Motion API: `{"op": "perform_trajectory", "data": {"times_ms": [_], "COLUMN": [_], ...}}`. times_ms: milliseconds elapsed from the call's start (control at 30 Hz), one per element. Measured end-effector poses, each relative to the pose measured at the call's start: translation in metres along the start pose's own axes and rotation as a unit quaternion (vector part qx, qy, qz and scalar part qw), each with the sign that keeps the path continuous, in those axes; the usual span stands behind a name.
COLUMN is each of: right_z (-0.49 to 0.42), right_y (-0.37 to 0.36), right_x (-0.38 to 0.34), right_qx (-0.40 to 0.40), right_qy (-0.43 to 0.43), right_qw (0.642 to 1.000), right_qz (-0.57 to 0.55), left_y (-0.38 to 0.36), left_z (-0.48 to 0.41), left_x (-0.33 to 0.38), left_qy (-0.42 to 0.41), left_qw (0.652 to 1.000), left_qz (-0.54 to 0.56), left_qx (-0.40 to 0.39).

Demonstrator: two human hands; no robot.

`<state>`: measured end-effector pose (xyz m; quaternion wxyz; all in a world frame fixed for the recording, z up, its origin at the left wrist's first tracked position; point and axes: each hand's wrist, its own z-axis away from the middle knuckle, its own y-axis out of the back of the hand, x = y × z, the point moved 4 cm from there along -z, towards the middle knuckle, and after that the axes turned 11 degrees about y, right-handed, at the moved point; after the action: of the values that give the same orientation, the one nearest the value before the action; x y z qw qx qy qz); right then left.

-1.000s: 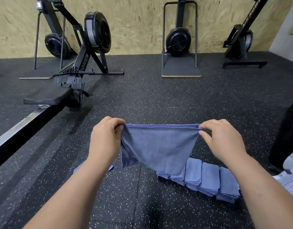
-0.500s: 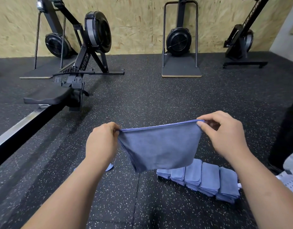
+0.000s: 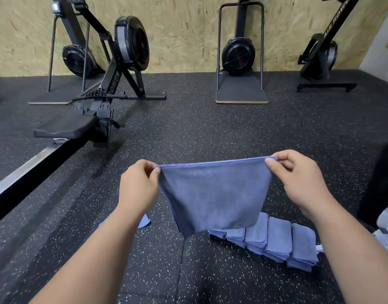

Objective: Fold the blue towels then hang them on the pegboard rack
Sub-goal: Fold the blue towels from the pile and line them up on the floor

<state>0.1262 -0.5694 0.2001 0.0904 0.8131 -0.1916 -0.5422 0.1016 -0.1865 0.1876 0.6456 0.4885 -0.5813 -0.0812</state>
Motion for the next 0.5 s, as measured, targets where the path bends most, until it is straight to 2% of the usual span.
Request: {"op": "perform_trajectory", "data": {"times_ms": [67,133,233,300,367,500], "right_z": [-0.001,-0.002,-0.002,-0.002,-0.001,0.000], "right_y": [0.000,0.001,0.000,0.001,0.001,-0.003], "right_x": [0.003,0.004,0.001,-0.003,-0.006,0.005], "right_qx": [0.018,0.057,0.125,0.154,0.167,0.152], "right_qy": [-0.025,-0.030,-0.020,-0.020,-0.025,-0.059], "right_qw": [0.996,0.991,0.982,0.975,0.972,0.975], "right_qz": [-0.084,-0.116,-0.139,-0.160,-0.165,-0.150], "left_y": [-0.004,-0.007,-0.010,-0.008,-0.006,-0.006], "left_z": [-0.005,-0.007,-0.007,-0.005,-0.004,-0.001], "left_x": [-0.003,-0.003,0.002,0.006,0.005,0.001], "left_qy": [0.049,0.080,0.070,0.064,0.063,0.075], "left_qw": [0.990,0.959,0.931,0.928,0.941,0.964], "left_qz": [0.126,0.257,0.342,0.355,0.329,0.255], "left_qx": [-0.040,-0.088,-0.111,-0.088,-0.053,-0.012]}}
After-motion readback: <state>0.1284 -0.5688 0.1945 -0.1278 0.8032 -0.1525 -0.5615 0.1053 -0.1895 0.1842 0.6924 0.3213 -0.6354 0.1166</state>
